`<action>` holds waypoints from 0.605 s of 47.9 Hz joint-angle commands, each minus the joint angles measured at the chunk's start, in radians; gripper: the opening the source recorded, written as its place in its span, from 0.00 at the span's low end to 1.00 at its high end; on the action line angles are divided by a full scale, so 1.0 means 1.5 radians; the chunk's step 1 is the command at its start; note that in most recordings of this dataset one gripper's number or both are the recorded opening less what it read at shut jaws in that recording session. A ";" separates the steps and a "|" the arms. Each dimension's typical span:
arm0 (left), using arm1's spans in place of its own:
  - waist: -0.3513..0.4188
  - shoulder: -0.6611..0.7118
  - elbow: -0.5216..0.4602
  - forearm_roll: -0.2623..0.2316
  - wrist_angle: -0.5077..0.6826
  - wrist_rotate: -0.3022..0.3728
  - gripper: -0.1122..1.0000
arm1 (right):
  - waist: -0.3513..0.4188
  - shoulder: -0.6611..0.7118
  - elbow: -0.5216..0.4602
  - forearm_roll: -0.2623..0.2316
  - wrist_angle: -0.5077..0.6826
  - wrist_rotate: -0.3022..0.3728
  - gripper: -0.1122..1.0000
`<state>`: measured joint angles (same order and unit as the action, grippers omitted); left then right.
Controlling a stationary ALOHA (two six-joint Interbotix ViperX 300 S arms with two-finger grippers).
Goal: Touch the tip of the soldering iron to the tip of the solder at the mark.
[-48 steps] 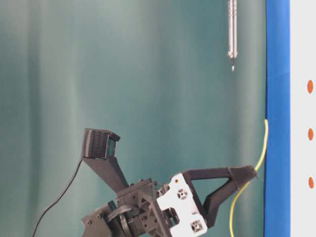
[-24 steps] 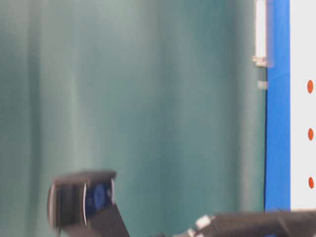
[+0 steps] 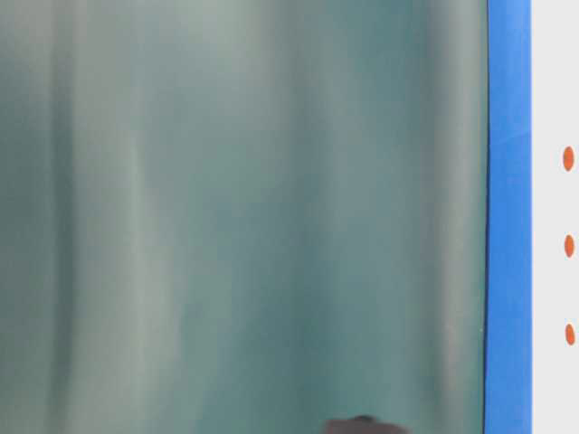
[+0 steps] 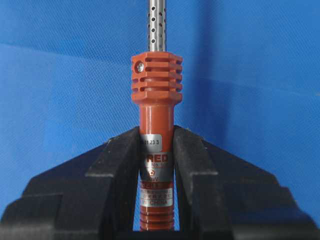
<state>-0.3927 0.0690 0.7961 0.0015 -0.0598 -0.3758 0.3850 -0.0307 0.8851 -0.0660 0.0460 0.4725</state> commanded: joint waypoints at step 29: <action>-0.001 -0.007 -0.015 0.000 0.005 0.007 0.62 | -0.004 0.022 -0.036 0.003 0.011 0.005 0.30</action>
<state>-0.3927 0.0997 0.7900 0.0015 -0.0629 -0.3697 0.3835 0.0199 0.8544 -0.0644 0.0537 0.4817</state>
